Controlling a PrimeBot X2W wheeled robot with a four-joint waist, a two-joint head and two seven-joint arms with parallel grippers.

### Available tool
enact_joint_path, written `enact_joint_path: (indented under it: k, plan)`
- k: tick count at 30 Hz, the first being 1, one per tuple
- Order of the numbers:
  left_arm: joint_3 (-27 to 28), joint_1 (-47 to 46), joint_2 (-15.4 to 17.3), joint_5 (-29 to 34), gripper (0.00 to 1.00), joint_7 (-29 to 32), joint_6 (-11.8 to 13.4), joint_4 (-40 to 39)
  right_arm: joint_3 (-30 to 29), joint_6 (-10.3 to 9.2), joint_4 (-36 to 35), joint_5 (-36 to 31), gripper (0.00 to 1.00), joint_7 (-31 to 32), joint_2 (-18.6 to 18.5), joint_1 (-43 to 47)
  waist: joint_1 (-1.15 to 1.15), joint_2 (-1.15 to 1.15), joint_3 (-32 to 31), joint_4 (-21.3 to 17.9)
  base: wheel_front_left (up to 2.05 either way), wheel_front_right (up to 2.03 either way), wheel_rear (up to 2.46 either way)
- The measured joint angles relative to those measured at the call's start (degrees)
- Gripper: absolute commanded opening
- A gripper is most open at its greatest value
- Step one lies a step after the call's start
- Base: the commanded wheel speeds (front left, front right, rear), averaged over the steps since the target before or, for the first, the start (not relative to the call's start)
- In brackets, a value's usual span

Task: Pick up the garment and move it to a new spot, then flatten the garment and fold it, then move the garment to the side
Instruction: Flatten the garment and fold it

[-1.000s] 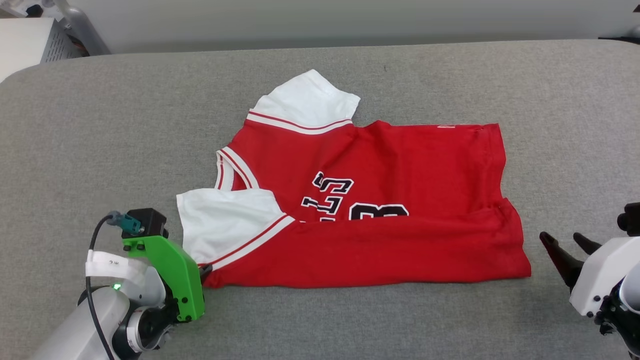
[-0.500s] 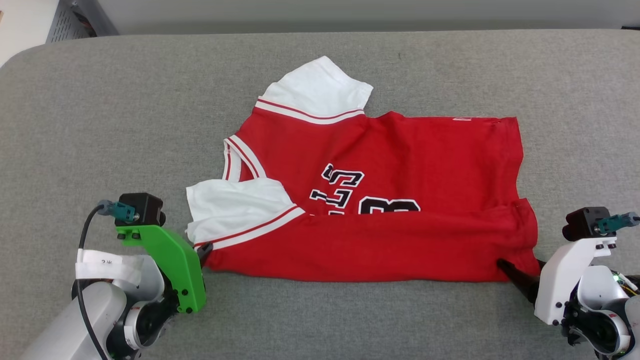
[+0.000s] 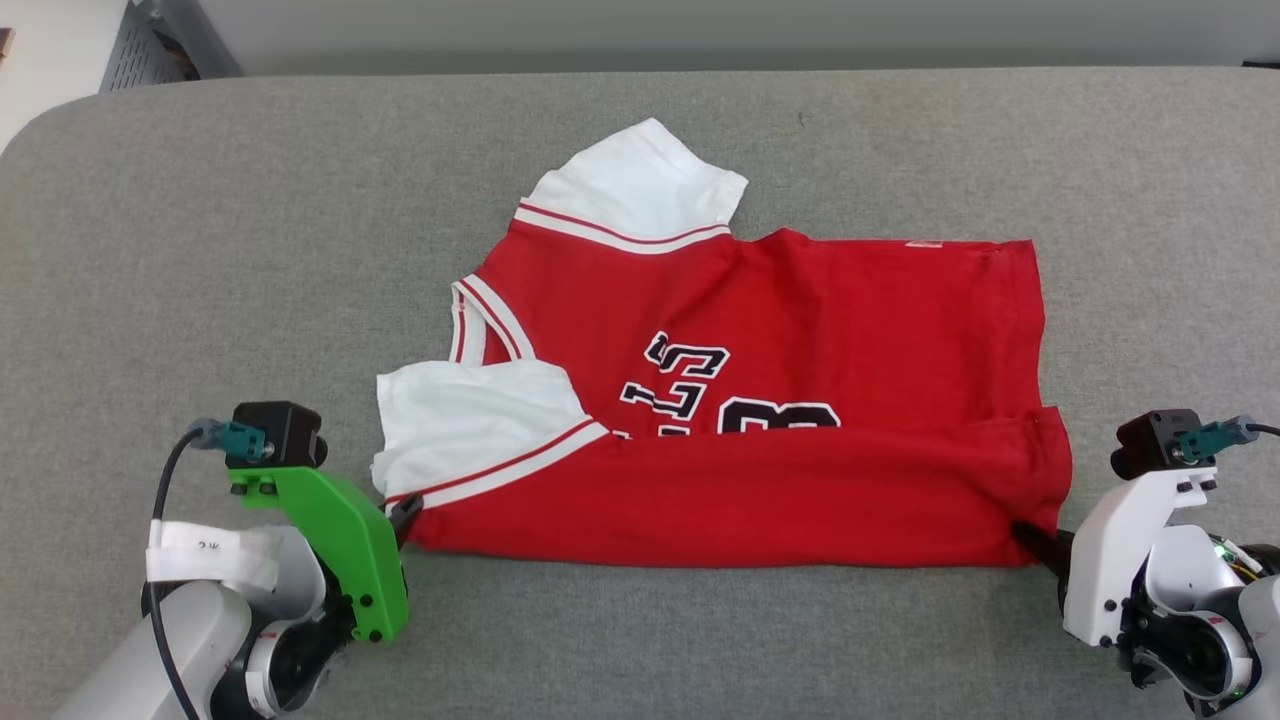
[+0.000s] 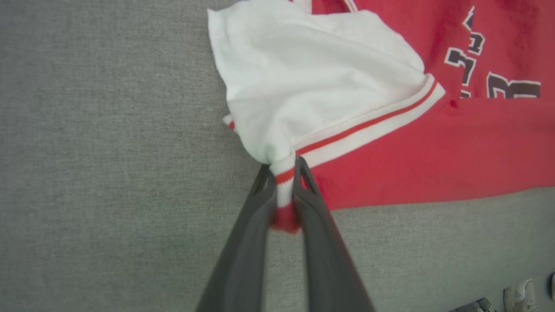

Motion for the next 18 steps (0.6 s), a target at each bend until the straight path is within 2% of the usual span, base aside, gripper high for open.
enact_joint_path:
  k: [10,18]
  plan:
    - [0.52,8.09,2.29,-0.36,0.0,-1.51,1.27,-2.41,1.48,0.0,-1.96,-0.19,0.0,-0.79,-0.54,4.19,0.0,0.0,-5.6,-0.33,0.0,0.0,0.0]
    - [1.57,15.71,4.93,-1.99,0.0,-1.94,3.88,-6.01,0.07,0.01,-6.04,-0.42,0.0,0.4,-0.79,11.54,0.0,0.0,-10.6,-0.48,0.0,0.0,0.0]
